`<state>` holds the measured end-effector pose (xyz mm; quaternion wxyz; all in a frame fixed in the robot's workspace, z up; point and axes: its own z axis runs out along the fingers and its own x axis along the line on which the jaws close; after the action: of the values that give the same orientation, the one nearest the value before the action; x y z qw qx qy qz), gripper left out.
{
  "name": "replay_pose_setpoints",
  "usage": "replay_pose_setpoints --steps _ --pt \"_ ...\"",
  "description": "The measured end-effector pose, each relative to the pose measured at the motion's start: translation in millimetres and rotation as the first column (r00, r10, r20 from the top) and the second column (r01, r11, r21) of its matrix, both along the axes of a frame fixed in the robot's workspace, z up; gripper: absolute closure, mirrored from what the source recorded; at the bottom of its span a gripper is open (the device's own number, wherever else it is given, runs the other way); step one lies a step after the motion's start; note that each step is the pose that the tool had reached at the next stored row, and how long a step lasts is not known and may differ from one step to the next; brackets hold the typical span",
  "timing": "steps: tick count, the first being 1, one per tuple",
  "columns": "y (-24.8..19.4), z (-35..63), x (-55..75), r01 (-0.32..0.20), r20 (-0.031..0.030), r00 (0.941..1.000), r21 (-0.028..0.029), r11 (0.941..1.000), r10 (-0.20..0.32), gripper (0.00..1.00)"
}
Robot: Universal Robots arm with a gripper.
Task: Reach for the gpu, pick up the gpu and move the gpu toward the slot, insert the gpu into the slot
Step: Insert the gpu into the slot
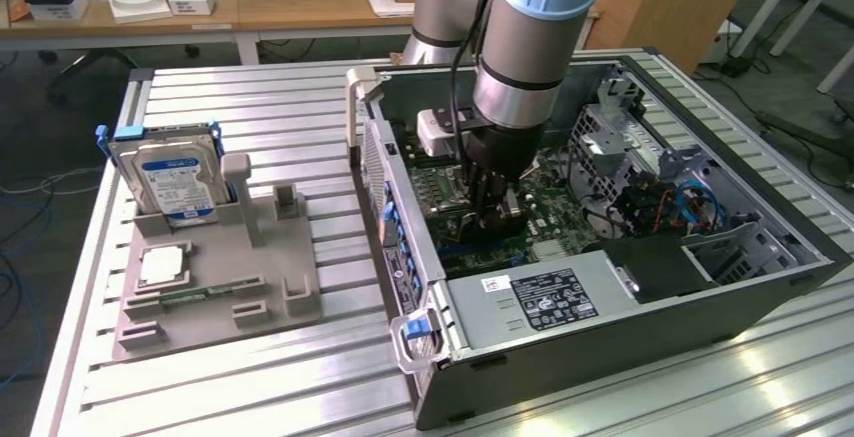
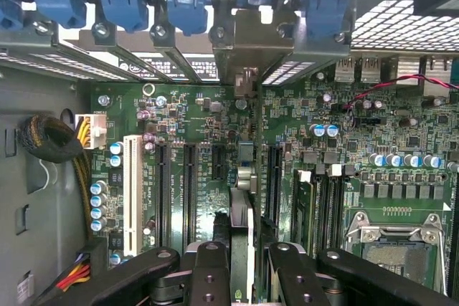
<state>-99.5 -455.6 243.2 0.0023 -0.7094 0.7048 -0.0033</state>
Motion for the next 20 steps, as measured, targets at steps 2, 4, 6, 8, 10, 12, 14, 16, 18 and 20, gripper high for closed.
replay_pose_setpoints --steps 2,4,6,8,10,12,14,16,18,20 --pt "0.0 0.1 0.0 0.0 -0.0001 1.0 -0.0002 1.0 0.0 0.74" --pt "0.2 0.3 0.0 0.0 -0.0002 1.0 -0.0006 1.0 0.0 0.74" --pt "0.3 0.4 0.0 0.0 -0.0003 1.0 -0.0005 1.0 0.0 0.74" --pt "0.4 0.4 0.0 0.0 0.0 1.0 -0.0002 1.0 0.0 0.74" --pt "0.4 0.4 0.0 0.0 0.0 1.0 -0.0002 1.0 0.0 0.74" --pt "0.5 0.4 0.0 0.0 0.0 1.0 -0.0004 1.0 0.0 0.74" --pt "0.5 0.3 0.0 0.0 -0.0001 1.0 -0.0005 1.0 0.0 0.74" --pt "0.5 -0.3 0.0 0.0 0.0 1.0 -0.0005 1.0 0.0 0.74" --pt "0.5 -2.1 0.1 0.0 0.0002 1.0 -0.0005 1.0 0.0 0.74" --pt "0.4 -4.3 0.0 0.0 -0.0003 1.0 -0.001 1.0 0.0 0.74"
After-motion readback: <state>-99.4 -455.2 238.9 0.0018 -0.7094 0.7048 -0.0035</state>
